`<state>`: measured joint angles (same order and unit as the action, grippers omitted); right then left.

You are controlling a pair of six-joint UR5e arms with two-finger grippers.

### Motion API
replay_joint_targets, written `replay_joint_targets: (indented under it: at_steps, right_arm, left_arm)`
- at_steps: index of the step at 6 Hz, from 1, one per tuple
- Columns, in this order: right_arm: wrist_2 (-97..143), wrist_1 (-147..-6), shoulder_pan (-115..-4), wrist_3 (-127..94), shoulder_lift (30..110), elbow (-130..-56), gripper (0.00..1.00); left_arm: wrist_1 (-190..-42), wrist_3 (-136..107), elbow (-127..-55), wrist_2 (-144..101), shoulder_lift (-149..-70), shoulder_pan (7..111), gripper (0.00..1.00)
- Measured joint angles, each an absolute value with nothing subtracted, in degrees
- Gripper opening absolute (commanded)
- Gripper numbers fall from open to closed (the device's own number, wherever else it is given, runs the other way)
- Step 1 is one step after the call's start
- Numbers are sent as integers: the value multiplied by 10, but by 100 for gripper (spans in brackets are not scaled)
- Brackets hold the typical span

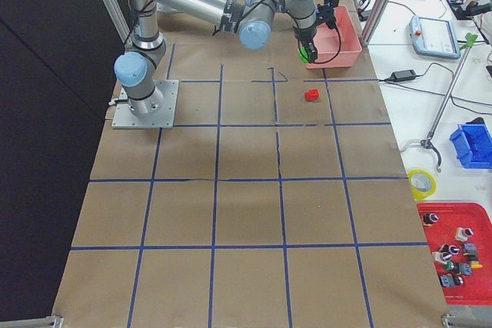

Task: Put all blocks into box

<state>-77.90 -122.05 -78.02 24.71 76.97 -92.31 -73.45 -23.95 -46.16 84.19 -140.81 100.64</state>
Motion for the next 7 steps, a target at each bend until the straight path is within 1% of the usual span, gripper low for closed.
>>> replay_joint_targets:
  at_steps: [2, 3, 4, 6, 7]
  right_arm:
    - [-766, -1230, -817, 209, 744, -883, 5]
    - [-759, -1231, -844, 168, 724, -848, 6]
    - [-758, -1231, -880, 121, 691, -803, 6]
    - [-757, -1230, -958, 24, 591, -693, 7]
    - [-755, -1231, -988, -9, 539, -636, 28]
  left_arm:
    - [-743, -231, -462, 861, -1388, 1005, 100]
    - [-763, -220, -463, 865, -1361, 996, 100]
    - [-798, -191, -464, 866, -1327, 973, 100]
    - [-884, -69, -469, 867, -1270, 887, 100]
    - [-912, -2, -481, 867, -1250, 840, 100]
